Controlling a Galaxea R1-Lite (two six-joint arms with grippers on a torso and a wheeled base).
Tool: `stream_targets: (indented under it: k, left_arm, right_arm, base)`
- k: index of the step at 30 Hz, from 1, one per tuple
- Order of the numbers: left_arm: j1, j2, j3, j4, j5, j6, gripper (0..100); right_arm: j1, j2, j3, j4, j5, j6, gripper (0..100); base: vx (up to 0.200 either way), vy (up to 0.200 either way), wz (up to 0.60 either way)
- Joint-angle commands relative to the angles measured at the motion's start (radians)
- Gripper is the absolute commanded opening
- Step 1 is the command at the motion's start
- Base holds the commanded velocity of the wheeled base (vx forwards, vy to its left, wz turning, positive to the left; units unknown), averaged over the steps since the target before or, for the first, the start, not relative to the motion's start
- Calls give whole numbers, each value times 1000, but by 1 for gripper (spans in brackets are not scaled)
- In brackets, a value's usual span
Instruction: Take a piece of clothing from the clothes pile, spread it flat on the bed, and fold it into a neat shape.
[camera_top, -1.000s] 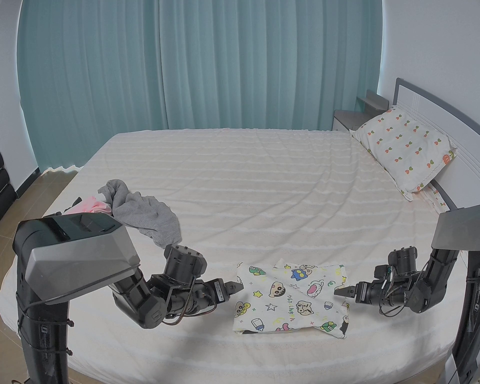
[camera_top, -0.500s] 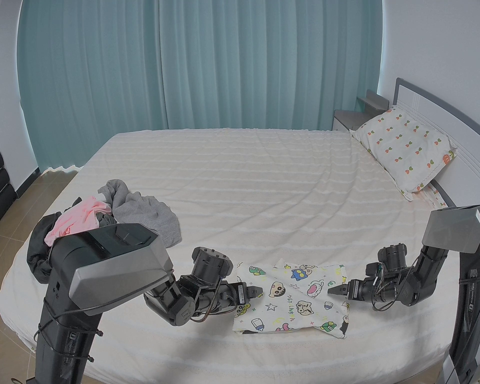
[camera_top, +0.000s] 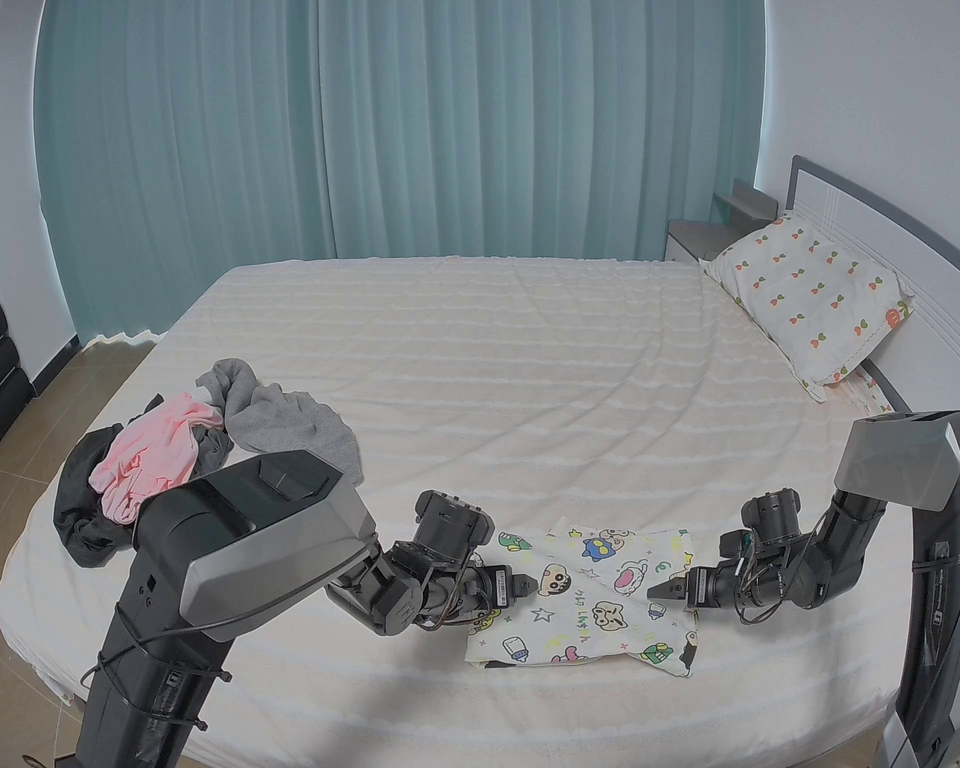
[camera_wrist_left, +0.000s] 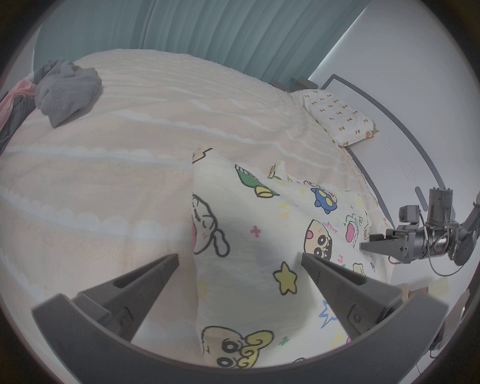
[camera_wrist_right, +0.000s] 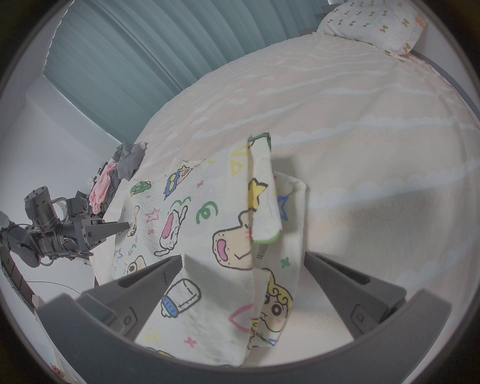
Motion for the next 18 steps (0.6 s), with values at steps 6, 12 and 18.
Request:
stream_targets:
  k: [6, 12, 18]
  left_arm:
    - [-6, 11, -42, 11, 7, 0, 100]
    - [-15, 11, -60, 11, 5, -49, 100]
    - [-18, 11, -69, 16, 4, -75, 0]
  right_arm:
    - [40, 24, -42, 0, 4, 14, 100]
    - [40, 24, -47, 2, 5, 15, 100]
    - [48, 36, -84, 25, 10, 51, 0]
  base:
    - [0, 0, 0]
    - [0, 0, 0]
    - [0, 0, 0]
